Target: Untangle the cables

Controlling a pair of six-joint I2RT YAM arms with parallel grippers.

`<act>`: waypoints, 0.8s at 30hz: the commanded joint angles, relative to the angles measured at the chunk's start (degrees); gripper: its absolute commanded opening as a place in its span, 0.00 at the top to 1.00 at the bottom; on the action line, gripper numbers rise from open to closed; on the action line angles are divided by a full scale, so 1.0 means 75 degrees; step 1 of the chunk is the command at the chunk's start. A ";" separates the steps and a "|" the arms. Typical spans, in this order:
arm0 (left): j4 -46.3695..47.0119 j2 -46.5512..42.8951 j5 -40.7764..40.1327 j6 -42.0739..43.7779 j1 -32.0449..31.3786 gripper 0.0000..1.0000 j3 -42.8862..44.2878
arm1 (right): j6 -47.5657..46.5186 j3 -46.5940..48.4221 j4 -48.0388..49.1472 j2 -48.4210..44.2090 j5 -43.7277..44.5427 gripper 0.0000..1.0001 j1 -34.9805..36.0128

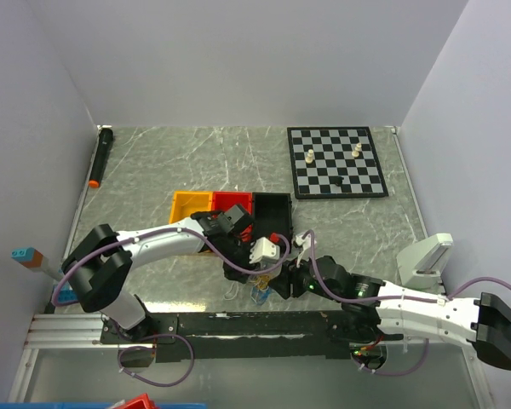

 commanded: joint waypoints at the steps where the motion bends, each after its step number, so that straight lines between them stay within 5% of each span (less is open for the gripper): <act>1: -0.0470 -0.0254 0.0342 0.0787 -0.0018 0.51 -0.0026 | 0.0054 -0.0063 0.0168 -0.0183 0.0155 0.44 -0.0044; 16: -0.0317 -0.0548 0.0610 -0.0360 -0.0018 0.47 0.0466 | 0.0031 -0.0028 0.0554 0.0285 0.0072 0.44 -0.0056; 24: -0.0517 -0.0478 0.0962 0.0073 -0.0193 0.56 0.0337 | 0.0019 -0.0028 0.0484 0.0192 0.0072 0.44 -0.0115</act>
